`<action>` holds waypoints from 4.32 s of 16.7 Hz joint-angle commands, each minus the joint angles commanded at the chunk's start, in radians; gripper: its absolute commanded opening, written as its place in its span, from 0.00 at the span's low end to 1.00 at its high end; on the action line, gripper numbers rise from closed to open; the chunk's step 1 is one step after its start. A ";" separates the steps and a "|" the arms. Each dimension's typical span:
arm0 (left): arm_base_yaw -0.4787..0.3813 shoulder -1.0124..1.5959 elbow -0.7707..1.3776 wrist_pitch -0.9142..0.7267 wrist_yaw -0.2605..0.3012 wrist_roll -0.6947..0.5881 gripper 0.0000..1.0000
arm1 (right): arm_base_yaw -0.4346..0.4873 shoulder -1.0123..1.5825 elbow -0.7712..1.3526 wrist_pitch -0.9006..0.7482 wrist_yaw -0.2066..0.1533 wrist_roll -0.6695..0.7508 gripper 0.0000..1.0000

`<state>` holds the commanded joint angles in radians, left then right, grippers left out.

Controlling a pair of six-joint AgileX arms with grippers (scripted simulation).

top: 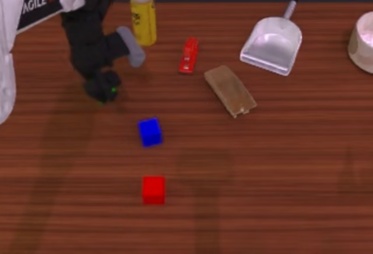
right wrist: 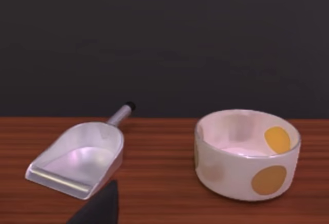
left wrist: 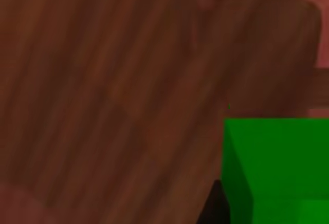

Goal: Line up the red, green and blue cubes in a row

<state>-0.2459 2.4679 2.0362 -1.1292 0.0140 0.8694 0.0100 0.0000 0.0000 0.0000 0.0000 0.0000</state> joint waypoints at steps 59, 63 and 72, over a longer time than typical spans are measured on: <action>-0.557 -0.345 -0.609 0.270 -0.010 -0.092 1.00 | 0.000 0.000 0.000 0.000 0.000 0.000 1.00; -0.557 -0.345 -0.609 0.270 -0.010 -0.092 1.00 | 0.000 0.000 0.000 0.000 0.000 0.000 1.00; -0.542 -0.406 -0.501 0.091 -0.010 -0.094 1.00 | 0.000 0.000 0.000 0.000 0.000 0.000 1.00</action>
<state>-0.7879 2.0620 1.5353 -1.0383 0.0043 0.7756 0.0100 0.0000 0.0000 0.0000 0.0000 0.0000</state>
